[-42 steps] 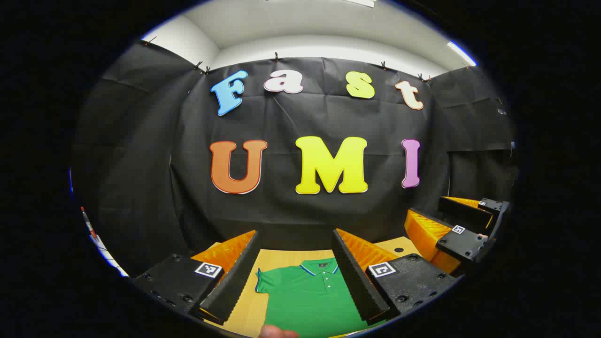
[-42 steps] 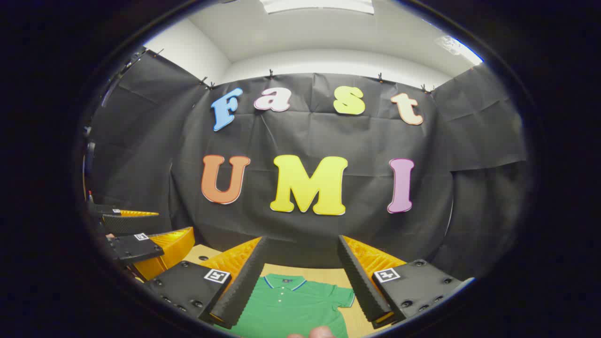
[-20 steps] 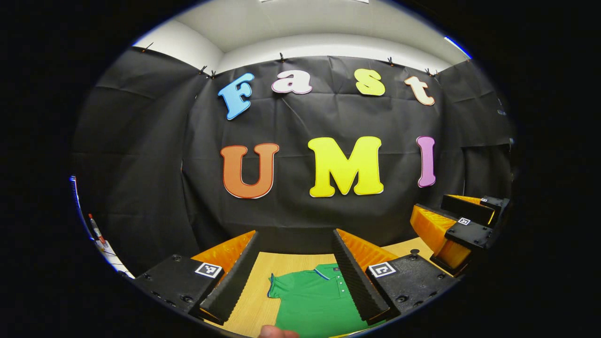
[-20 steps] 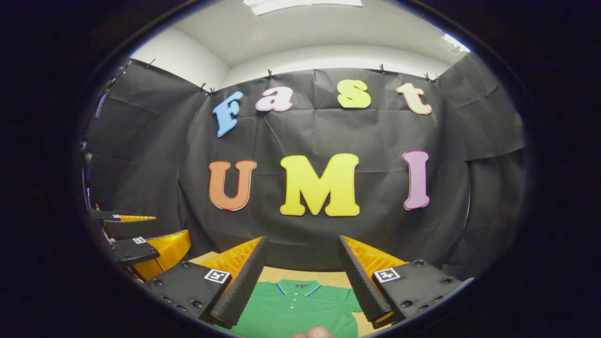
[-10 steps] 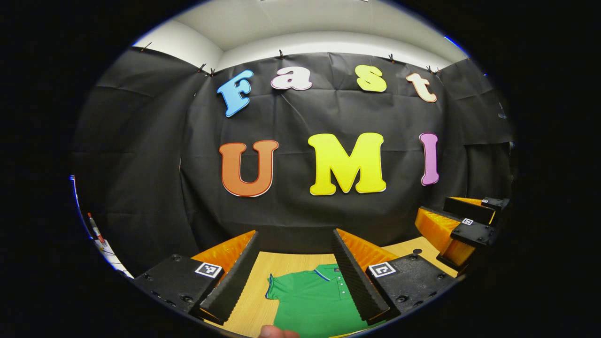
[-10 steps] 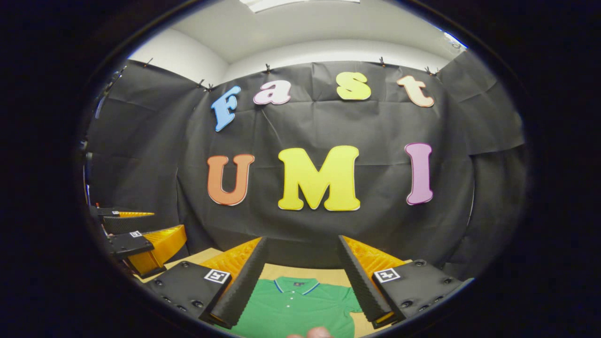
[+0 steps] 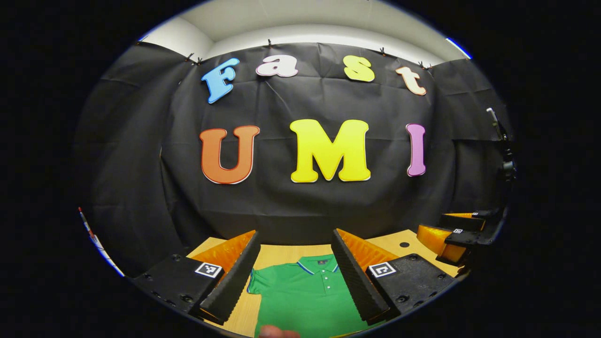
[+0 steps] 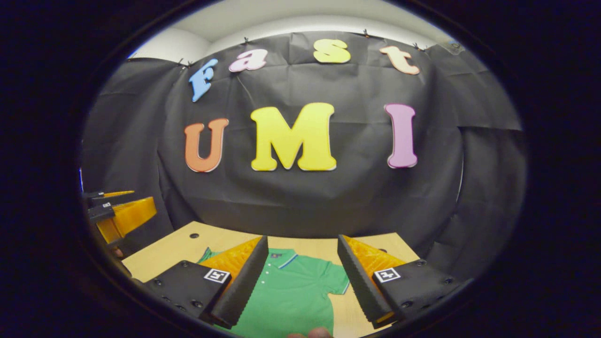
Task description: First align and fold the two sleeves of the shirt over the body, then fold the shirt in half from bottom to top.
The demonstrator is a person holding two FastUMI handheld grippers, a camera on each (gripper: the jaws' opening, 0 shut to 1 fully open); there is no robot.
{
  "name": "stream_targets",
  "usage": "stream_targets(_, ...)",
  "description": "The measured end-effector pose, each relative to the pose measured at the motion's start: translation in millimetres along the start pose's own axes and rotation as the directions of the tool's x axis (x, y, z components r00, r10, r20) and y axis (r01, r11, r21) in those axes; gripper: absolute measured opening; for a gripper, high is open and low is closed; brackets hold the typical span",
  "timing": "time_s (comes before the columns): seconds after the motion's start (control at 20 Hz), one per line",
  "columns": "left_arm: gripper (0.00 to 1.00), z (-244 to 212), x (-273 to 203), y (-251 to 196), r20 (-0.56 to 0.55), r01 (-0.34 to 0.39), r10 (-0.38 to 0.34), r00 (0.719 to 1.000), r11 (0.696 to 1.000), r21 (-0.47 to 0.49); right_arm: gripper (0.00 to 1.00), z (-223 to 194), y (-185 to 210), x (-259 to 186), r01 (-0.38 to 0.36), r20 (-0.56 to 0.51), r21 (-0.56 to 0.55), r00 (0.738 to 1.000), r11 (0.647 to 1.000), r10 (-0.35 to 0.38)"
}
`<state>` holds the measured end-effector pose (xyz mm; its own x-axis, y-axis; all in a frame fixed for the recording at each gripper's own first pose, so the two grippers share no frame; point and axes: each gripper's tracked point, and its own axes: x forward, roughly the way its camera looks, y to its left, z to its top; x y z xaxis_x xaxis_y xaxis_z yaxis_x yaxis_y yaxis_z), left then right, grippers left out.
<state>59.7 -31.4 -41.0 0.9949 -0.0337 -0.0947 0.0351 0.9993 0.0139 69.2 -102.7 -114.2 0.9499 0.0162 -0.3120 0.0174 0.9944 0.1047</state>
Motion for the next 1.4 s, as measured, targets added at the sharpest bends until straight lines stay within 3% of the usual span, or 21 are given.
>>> stream_targets(0.2,0.98,-8.4,9.5,-13.6,-0.031,0.038,-0.038,0.999,0.999,0.004,0.94,-37.7,-29.2,21.7,-0.014,-0.144,0.059,0.989,0.998,0.022)
stream_targets(0.4,0.98,-18.7,15.0,-12.6,-0.064,0.029,-0.028,0.998,1.000,0.013,0.95,-71.6,-59.4,53.1,0.012,-0.258,0.120,0.966,0.993,0.020)
stream_targets(0.7,0.98,-36.5,17.8,-7.9,-0.120,-0.005,0.008,0.993,1.000,0.022,0.95,-131.6,-89.0,103.8,0.031,-0.461,0.202,0.885,0.979,0.067)
stream_targets(0.85,0.98,-47.5,15.8,-14.1,-0.147,-0.007,0.010,0.989,1.000,0.024,0.95,-153.2,-107.0,137.0,0.044,-0.515,0.241,0.852,0.969,0.090)
stream_targets(1.1,0.98,-60.3,18.5,-21.8,-0.195,-0.008,0.020,0.981,0.998,0.063,0.95,-187.8,-125.6,189.8,0.071,-0.557,0.296,0.823,0.953,0.112)
stream_targets(1.2,0.98,-59.6,21.0,-24.2,-0.200,-0.005,0.020,0.980,0.997,0.076,0.91,-209.4,-128.0,204.2,0.079,-0.590,0.310,0.798,0.947,0.127)
stream_targets(1.25,0.98,-63.1,22.9,-26.1,-0.207,-0.005,0.021,0.978,0.997,0.077,0.96,-217.2,-129.5,211.8,0.078,-0.593,0.319,0.794,0.945,0.134)
stream_targets(1.4,0.98,-68.7,25.4,-30.0,-0.237,-0.011,0.029,0.971,0.997,0.077,0.95,-223.5,-127.9,228.8,0.100,-0.584,0.391,0.796,0.915,0.163)
